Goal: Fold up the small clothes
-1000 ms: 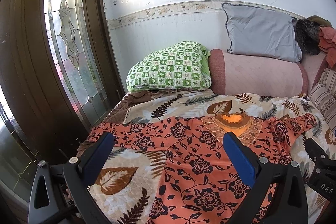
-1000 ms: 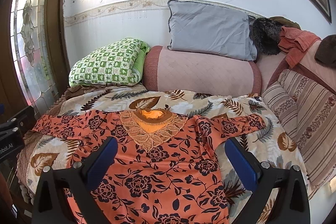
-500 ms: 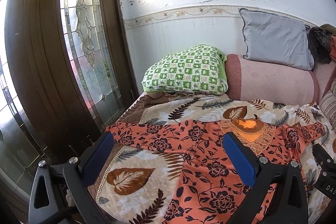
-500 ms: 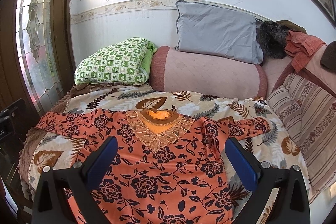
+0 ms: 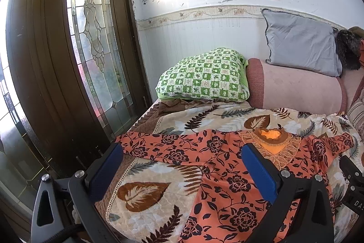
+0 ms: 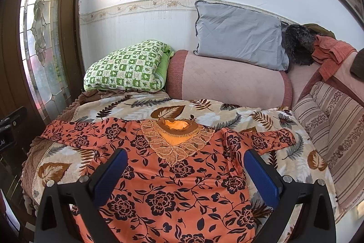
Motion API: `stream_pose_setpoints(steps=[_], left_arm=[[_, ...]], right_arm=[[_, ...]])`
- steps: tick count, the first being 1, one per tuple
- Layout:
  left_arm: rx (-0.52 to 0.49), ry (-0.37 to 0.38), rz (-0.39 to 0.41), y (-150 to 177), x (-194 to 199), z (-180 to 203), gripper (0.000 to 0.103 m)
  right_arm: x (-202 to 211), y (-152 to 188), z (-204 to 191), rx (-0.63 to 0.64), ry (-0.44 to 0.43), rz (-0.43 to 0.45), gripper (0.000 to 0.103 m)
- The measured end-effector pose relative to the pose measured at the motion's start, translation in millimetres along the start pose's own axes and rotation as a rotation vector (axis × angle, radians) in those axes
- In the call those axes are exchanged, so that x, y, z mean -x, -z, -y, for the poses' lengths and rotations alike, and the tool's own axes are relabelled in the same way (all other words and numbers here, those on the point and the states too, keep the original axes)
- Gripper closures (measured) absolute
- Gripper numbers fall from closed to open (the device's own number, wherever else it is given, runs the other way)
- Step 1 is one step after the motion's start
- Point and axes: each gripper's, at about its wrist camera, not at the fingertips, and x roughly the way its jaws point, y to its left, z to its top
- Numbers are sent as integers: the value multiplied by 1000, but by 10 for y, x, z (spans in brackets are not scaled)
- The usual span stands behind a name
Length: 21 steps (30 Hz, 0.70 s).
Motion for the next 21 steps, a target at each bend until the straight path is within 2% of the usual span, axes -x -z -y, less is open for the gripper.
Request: stream_pose_setpoints(steps=[12,21], left_arm=[[-36,23,-13,48,-10,205,0],[-75,57,-22,28,42,414,0]], right_arm=[[-55,13,68,1,16,-22,0],[4,-20,189,-21,31,-4,0]])
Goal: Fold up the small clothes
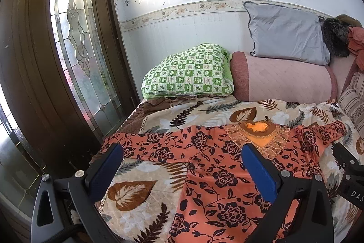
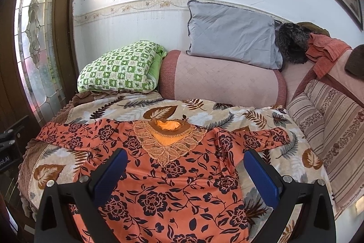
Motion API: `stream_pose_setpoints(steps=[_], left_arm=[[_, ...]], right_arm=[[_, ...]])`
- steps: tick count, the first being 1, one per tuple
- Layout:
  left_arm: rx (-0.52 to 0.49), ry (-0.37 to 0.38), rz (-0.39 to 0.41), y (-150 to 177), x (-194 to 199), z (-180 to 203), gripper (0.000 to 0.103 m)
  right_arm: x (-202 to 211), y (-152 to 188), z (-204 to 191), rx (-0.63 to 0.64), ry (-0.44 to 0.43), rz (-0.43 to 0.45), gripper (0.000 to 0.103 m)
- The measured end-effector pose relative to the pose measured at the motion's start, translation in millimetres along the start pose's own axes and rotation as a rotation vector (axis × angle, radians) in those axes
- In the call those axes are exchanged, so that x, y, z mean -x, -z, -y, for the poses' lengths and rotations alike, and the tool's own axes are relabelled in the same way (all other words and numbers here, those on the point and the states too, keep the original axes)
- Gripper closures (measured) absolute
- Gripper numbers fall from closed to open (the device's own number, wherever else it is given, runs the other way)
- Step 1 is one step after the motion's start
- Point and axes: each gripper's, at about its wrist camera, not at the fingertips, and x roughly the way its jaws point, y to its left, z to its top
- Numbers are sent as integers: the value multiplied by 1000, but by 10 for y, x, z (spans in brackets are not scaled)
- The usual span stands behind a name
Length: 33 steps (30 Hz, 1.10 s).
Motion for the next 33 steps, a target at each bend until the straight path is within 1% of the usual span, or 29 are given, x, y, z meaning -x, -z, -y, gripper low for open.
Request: stream_pose_setpoints(steps=[9,21,25,27,29,31,33], left_arm=[[-26,17,-13,-29,59,135,0],[-66,10,16,-74,382,265,0],[-73,43,28,-144,420,406,0],[-72,73,17,-208,343,540,0],[-67,115,-5,-269,180,718,0],[-54,156,-58,-302,-91,918,0],[-31,205,-125,-290,-403,1098,0]], right_arm=[[3,20,118,-22,2,1,0],[208,26,295,-61,-11,29,0],[305,32,407,-69,-1,42,0],[312,34,484,-67,12,43,0],[281,63,668,-80,26,34,0],[203,107,871,-102,40,25,0],[33,174,1199,-141,65,2,0]])
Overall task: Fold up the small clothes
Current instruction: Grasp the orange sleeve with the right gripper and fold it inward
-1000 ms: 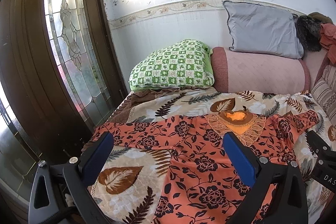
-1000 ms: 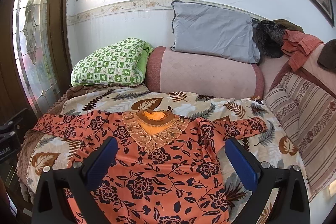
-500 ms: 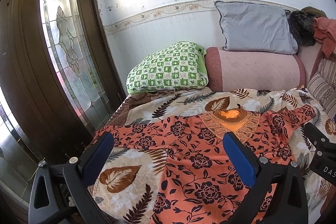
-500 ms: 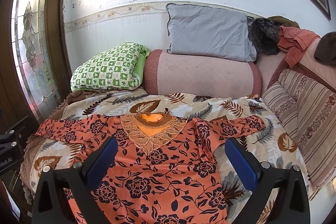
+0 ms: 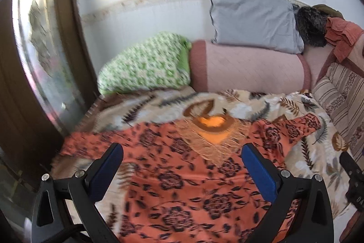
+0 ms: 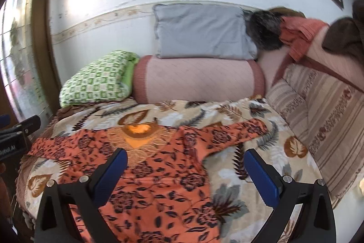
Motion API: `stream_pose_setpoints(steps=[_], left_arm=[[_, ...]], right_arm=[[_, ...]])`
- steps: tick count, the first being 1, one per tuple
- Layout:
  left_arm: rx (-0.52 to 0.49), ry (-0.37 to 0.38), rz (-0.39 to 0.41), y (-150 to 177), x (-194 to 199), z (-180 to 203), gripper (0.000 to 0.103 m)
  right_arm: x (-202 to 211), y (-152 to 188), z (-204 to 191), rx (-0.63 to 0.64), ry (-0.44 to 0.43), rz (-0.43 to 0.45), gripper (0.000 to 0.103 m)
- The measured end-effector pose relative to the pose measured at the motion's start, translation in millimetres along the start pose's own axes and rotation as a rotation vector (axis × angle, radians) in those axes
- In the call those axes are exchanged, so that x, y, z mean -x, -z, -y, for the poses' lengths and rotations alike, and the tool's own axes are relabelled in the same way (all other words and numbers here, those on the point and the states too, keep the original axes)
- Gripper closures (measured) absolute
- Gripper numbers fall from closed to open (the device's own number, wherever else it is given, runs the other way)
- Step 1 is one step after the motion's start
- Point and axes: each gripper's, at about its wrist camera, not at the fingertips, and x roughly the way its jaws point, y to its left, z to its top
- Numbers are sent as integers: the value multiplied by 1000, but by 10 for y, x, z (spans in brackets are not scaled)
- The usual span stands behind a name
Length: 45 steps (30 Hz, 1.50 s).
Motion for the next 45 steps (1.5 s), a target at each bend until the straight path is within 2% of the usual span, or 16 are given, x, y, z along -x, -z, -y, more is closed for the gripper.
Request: stream_pose_setpoints(steps=[5,8,11,14,16,17,22,26,27,28,30,31,34,38,41,45], left_arm=[[60,98,-182,129,-962,251,0],[44,100,-251,282,-1461,392,0],[26,95,-286,382,-1859,481,0],[34,101,-357,419,-2248,511,0],[52,120,-343,437,-2379,482,0],[58,121,-310,442,-2401,453,0],[58,72,-179,435,-2495,280,0],[34,24,-196,437,-2670,118,0],[36,14,-201,441,-2715,66,0],[40,-6,-202,435,-2753,4,0],[62,-40,-209,392,-2804,-157,0],[82,-46,-202,375,-2797,-238,0],[155,-107,-158,282,-2744,-545,0],[261,-136,-124,235,-2660,-899,0],[311,-168,-110,216,-2608,-1128,0],[303,-258,-108,210,-2536,-1341,0]], right_arm=[[-950,94,1200,-191,29,-121,0],[-1623,185,1953,-349,39,-208,0],[-2280,334,2674,-605,-64,-262,2],[-2890,453,3066,-841,-195,-266,19],[-3199,486,3120,-916,-254,-268,36],[-3408,518,3160,-973,-287,-274,38],[-4020,656,3122,-1104,-279,-333,41],[-4182,633,3128,-1142,-217,-304,43],[-4192,619,3134,-1144,-206,-293,51],[-4208,603,3135,-1135,-185,-283,75],[-4256,609,3140,-1123,-129,-274,91],[-4272,643,3150,-1146,-133,-266,92],[-4159,618,3110,-1174,-144,-207,96],[-3702,154,2764,-1051,-227,-103,96],[-3299,-310,2304,-946,-340,-50,96],[-2804,-774,1471,-801,-493,-20,96]])
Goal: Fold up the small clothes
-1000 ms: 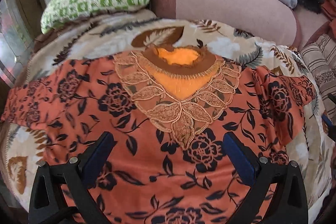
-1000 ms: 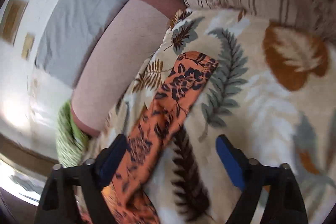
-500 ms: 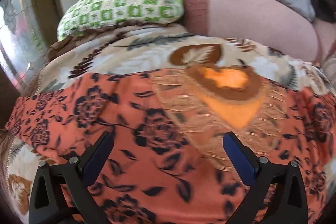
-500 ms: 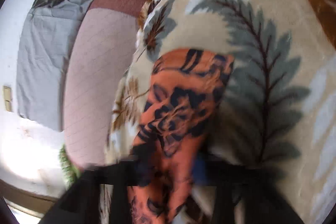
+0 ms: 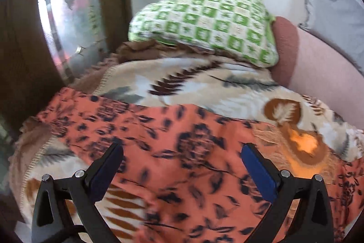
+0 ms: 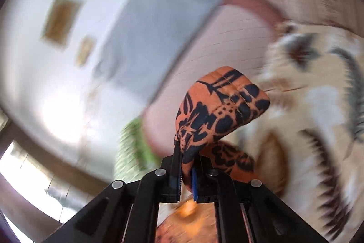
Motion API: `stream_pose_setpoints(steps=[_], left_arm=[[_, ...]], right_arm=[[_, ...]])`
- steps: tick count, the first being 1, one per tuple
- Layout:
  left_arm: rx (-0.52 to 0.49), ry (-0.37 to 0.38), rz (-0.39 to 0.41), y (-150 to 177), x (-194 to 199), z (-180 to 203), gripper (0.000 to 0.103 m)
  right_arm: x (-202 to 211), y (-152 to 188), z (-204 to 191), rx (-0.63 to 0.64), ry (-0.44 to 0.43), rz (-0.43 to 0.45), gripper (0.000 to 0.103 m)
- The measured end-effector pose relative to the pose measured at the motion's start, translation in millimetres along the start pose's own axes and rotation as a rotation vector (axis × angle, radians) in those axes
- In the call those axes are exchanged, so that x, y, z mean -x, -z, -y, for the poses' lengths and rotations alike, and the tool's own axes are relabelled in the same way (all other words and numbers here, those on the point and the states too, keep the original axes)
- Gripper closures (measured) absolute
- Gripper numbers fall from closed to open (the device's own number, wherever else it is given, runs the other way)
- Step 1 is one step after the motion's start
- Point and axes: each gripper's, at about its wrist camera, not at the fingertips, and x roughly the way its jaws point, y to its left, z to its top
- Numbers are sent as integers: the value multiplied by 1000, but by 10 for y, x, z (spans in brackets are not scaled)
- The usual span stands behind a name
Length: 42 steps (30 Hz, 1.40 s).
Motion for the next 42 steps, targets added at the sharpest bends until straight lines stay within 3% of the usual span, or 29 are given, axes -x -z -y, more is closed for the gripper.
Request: stream_pose_setpoints(steps=[3,8,11,13,16,18,19,21,24,26,28,30,32,36,39,42], left_arm=[[-3,-52,2,-46,-11,-183,0],[26,-88,1,-114,-51,-511,0],[31,-113,-12,-141,-116,-680,0],[45,-120,-25,-155,-162,-795,0],[79,-116,-41,-175,-211,-941,0],[90,-115,-45,-181,-229,-984,0],[93,-115,-48,-183,-238,-993,0],[96,-105,-59,-189,-254,-990,0],[98,-74,-77,-183,-260,-956,0],[89,-56,-91,-179,-264,-927,0],[91,-42,-94,-175,-253,-900,0],[93,20,-109,-182,-248,-846,0],[105,126,-145,-176,-273,-769,0],[158,368,-232,-128,-379,-538,0],[162,456,-266,-100,-467,-322,0],[149,488,-312,-51,-597,-130,7]], right_arm=[[-156,544,-711,109,-71,-93,96],[-741,1645,-1248,220,-87,-291,96],[-1281,2344,-1229,233,-34,-444,92],[-1713,2866,-1103,251,58,-574,87],[-2103,3359,-866,294,152,-721,87],[-2123,3571,-862,325,173,-774,86],[-2107,3628,-848,348,167,-781,85],[-2063,3608,-877,389,122,-776,73],[-1937,3478,-982,369,10,-758,13],[-1837,3353,-1038,336,-62,-689,11],[-1765,3271,-1055,329,-113,-681,11],[-1632,3112,-921,248,-153,-620,12],[-1593,2983,-752,178,-112,-549,13],[-1445,2729,-400,88,-3,-424,27],[-1364,2609,-103,16,63,-355,35],[-1421,2597,101,-72,111,-384,36]])
